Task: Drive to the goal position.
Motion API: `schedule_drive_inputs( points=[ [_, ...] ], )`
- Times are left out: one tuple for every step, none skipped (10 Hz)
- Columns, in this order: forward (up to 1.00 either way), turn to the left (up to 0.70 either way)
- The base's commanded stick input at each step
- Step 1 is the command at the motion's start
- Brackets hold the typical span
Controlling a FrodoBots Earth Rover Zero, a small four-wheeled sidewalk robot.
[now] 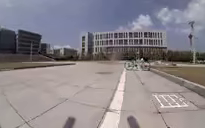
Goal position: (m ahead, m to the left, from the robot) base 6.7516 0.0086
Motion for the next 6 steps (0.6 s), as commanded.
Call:
schedule_drive_inputs(
  points=[
    [0.70, 0.00],
    [0.70, 0.00],
    [0.70, 0.00],
    [0.70, 0.00],
    [0.70, 0.00],
    [0.70, 0.00]
  ],
)
